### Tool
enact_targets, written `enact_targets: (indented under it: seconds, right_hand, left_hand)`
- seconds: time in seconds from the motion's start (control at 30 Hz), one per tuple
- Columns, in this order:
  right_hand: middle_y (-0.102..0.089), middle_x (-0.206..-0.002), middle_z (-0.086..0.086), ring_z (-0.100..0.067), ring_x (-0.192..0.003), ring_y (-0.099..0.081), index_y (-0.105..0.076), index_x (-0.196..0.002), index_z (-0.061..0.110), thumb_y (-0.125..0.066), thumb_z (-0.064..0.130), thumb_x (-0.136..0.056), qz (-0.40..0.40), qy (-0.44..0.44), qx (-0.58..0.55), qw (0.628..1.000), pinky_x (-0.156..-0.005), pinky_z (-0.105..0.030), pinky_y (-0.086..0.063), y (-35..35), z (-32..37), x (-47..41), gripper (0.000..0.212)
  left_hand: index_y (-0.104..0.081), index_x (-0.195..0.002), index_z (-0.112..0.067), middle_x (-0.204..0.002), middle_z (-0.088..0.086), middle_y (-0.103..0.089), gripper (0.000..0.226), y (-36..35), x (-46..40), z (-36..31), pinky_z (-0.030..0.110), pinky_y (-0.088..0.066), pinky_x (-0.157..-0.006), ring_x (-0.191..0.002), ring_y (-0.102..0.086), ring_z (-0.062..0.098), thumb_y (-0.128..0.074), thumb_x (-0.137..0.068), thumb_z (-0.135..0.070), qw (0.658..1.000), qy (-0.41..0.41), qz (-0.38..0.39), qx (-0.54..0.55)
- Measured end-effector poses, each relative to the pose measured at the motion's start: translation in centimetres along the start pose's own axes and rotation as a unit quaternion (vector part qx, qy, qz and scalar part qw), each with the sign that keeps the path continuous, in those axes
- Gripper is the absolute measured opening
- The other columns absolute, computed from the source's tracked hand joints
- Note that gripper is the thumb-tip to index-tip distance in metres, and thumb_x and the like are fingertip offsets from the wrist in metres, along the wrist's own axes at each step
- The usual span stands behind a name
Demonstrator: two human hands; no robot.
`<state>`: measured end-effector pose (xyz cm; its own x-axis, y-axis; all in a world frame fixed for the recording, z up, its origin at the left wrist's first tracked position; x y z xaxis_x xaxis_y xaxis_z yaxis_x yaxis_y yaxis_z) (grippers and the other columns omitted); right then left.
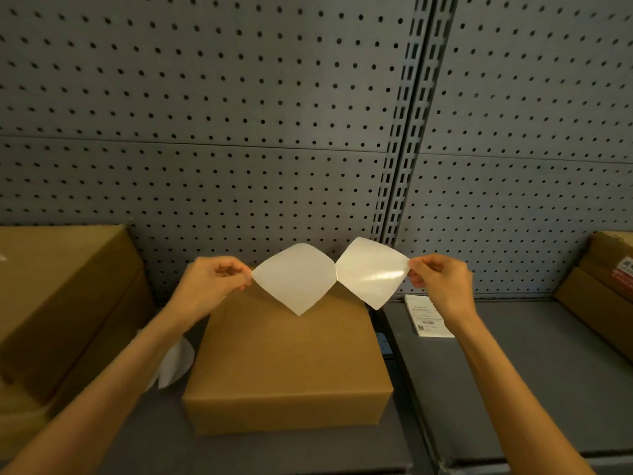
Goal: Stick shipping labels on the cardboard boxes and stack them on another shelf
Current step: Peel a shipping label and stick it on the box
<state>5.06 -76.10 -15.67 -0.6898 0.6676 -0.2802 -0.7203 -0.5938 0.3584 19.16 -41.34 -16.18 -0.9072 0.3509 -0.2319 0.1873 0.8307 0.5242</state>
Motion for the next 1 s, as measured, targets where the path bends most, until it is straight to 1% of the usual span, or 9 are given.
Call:
enact_targets:
  seconds: [0.13,0.3,0.4,0.5,0.63,0.7,0.8,0.87,1.0]
  right_hand:
    - [-0.066,-0.07,-0.003,-0.013,-0.064,-0.061,-0.067,-0.084,0.008,-0.06,0.012,-0.091,0.008,0.013,-0.018,1.0,-0.064,-0.02,-0.049,-1.1,1.2,0.0,0.011]
    - [-0.066,-0.071,-0.003,-0.01,-0.065,-0.061,-0.067,-0.084,0.008,-0.059,0.01,-0.091,0.033,0.041,-0.031,0.998,-0.064,-0.021,-0.05,-3.3,3.5,0.6,0.011]
    - [-0.066,-0.069,-0.001,-0.011,-0.065,-0.062,-0.068,-0.081,0.011,-0.06,0.013,-0.091,0.053,0.065,-0.036,0.996,-0.067,-0.023,-0.052,-4.8,4.9,1.4,0.013]
    - [-0.067,-0.069,0.001,-0.015,-0.067,-0.064,-0.067,-0.076,0.017,-0.061,0.016,-0.091,0.074,0.077,-0.031,0.994,-0.069,-0.027,-0.054,-6.2,5.8,2.2,0.016]
    - [-0.066,-0.068,0.004,-0.014,-0.07,-0.063,-0.066,-0.075,0.02,-0.061,0.015,-0.091,0.098,0.086,-0.029,0.991,-0.068,-0.025,-0.051,-7.6,6.6,3.3,0.018]
    - [-0.066,-0.069,0.005,-0.011,-0.069,-0.062,-0.067,-0.078,0.019,-0.061,0.013,-0.09,0.107,0.083,-0.031,0.99,-0.069,-0.023,-0.05,-8.0,6.7,3.8,0.015]
    - [-0.066,-0.07,0.005,-0.007,-0.067,-0.061,-0.068,-0.08,0.018,-0.062,0.013,-0.09,0.118,0.078,-0.044,0.989,-0.071,-0.023,-0.049,-8.5,6.9,4.4,0.012]
    - [-0.066,-0.07,0.005,-0.008,-0.068,-0.061,-0.067,-0.079,0.019,-0.062,0.014,-0.09,0.123,0.082,-0.044,0.988,-0.073,-0.024,-0.05,-8.7,7.2,4.7,0.013]
    - [-0.067,-0.07,0.007,-0.01,-0.071,-0.063,-0.066,-0.074,0.025,-0.062,0.015,-0.09,0.123,0.101,-0.045,0.986,-0.072,-0.028,-0.052,-9.0,8.4,5.2,0.019]
  left_hand:
    - [-0.07,-0.075,-0.017,-0.072,-0.001,-0.068,0.014,4.6,0.9,0.7,0.026,-0.05,-0.071,-0.07,-0.062,0.012,-0.066,-0.083,-0.006,0.994,0.006,-0.085,-0.068]
    - [-0.068,-0.078,-0.014,-0.075,0.003,-0.067,0.008,8.7,2.4,1.1,0.035,-0.053,-0.069,-0.072,-0.062,0.017,-0.064,-0.086,-0.015,0.97,0.028,-0.153,-0.185]
    - [-0.063,-0.074,-0.014,-0.068,0.005,-0.063,0.016,10.4,3.5,1.2,0.03,-0.044,-0.056,-0.062,-0.056,0.017,-0.059,-0.089,-0.018,0.954,0.038,-0.183,-0.234]
    - [-0.055,-0.065,-0.014,-0.058,0.004,-0.056,0.025,10.4,4.3,2.0,0.026,-0.034,-0.048,-0.054,-0.051,0.016,-0.056,-0.089,-0.021,0.944,0.053,-0.173,-0.277]
    - [-0.055,-0.07,-0.007,-0.064,0.007,-0.057,0.025,9.3,4.8,4.0,0.029,-0.038,-0.051,-0.06,-0.052,0.018,-0.059,-0.088,-0.023,0.937,0.073,-0.133,-0.316]
    - [-0.055,-0.072,-0.009,-0.068,0.005,-0.057,0.026,8.5,4.9,4.8,0.029,-0.041,-0.053,-0.064,-0.053,0.018,-0.061,-0.089,-0.028,0.932,0.085,-0.103,-0.337]
    - [-0.057,-0.074,-0.013,-0.074,0.003,-0.061,0.025,7.6,4.9,5.3,0.033,-0.048,-0.063,-0.073,-0.057,0.019,-0.064,-0.087,-0.033,0.935,0.091,-0.07,-0.335]
    - [-0.057,-0.071,-0.018,-0.071,-0.001,-0.06,0.023,7.1,4.8,4.7,0.031,-0.047,-0.062,-0.073,-0.057,0.016,-0.065,-0.087,-0.032,0.946,0.078,-0.064,-0.307]
    - [-0.065,-0.072,-0.017,-0.074,-0.002,-0.067,0.019,5.1,4.3,1.2,0.027,-0.05,-0.067,-0.074,-0.061,0.011,-0.064,-0.088,-0.028,0.983,0.057,-0.078,-0.158]
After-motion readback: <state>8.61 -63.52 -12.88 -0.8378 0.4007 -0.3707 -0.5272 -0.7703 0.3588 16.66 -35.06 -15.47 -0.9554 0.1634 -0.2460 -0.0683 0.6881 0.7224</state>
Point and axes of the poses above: each hand's wrist, its own x-axis away from the middle knuckle, its own y-axis out of the back of the hand, z = x × y, the point moved 10 cm from there along -x, towards the middle knuckle
